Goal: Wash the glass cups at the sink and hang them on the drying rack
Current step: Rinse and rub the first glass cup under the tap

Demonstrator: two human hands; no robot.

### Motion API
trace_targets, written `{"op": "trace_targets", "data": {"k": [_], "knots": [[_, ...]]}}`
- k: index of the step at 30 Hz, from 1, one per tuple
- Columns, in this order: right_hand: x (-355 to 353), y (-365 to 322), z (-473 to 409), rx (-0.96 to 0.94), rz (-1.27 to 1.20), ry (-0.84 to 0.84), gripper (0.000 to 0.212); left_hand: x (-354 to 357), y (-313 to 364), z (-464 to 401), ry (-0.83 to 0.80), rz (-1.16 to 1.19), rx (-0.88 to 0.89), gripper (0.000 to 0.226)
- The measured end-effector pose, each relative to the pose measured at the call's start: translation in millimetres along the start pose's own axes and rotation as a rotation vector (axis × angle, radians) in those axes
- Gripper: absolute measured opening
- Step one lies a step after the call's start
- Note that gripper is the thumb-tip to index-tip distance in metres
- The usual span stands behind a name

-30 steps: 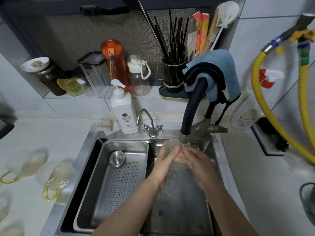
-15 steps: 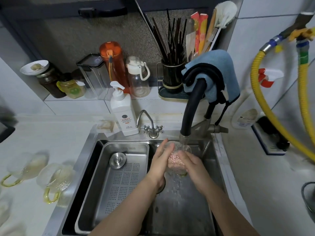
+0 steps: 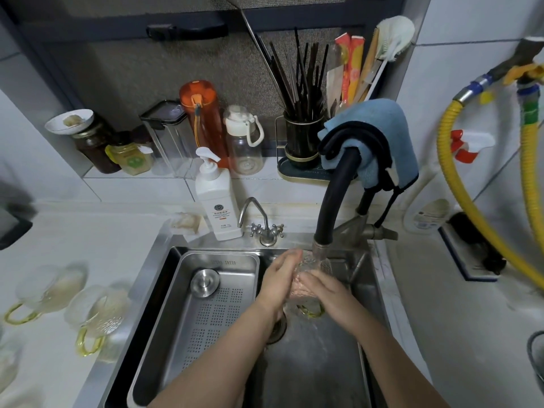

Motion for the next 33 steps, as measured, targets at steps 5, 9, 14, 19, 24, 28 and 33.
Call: {"op": "trace_targets", "data": {"k": [5,9,14,19,24,28,33], "knots": [[-10,10,3,-0.011,0.052,0.051,0.046,0,-12,-1,0.026,0.062,-0.084,0.027],[-6,13,2,-0.018,-0.277,0.132,0.033,4,-10,-4,-0.016,-0.018,-0.107,0.051],[-15,10,3,-0.05,-0.432,0.263,0.029,10,-12,1,-0.191,-0.072,-0.045,0.081],[-15,8,5,-0.082,-0.242,0.254,0.021,5,-13,0,-0.132,-0.037,-0.014,0.055],[-11,3,8,-0.109,-0.138,0.139,0.019,4,-13,-4,-0.189,0.004,-0.032,0.055],[-22,-2,7,-0.13,-0.24,0.274,0.016,10,-24,-6,-0.261,0.044,-0.051,0.074],[-7,2,12,-0.081,-0.194,0.124,0.028,12,-20,0,-0.242,0.02,-0.022,0.03]]}}
Point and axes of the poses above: each hand's wrist, its own z-axis away from the middle knuckle, its own x-axis out of the palm, y = z × x, the point moved 9 cm from there along -z, towards the middle knuckle, and after that the axes turned 14 degrees about -x, right-handed, at the moved point
